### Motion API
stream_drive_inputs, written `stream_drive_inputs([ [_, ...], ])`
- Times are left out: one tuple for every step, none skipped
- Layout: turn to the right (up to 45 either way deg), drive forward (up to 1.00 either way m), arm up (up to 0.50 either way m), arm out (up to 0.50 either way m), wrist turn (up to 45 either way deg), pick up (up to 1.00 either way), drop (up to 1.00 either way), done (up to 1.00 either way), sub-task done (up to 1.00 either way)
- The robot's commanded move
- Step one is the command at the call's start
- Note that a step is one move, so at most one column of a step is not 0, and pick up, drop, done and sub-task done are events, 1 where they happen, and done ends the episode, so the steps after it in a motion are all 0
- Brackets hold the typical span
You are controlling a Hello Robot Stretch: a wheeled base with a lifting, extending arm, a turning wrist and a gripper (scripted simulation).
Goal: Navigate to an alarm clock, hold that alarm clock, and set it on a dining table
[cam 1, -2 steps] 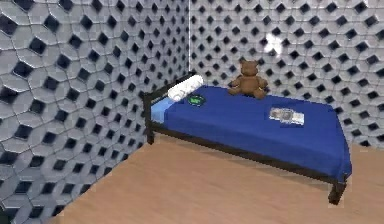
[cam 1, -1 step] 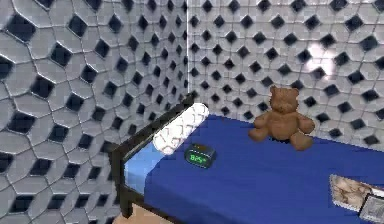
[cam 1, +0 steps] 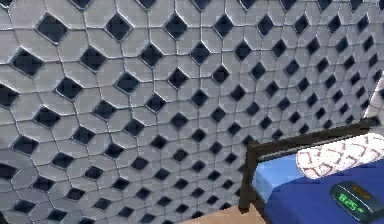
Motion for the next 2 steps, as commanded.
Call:
stream_drive_inputs([
  [-39.0, 0.0, 0.0, 0.0, 0.0, 0.0, 0.0, 0.0, 0.0],
  [45.0, 0.0, 0.0, 0.0, 0.0, 0.0, 0.0, 0.0, 0.0],
])
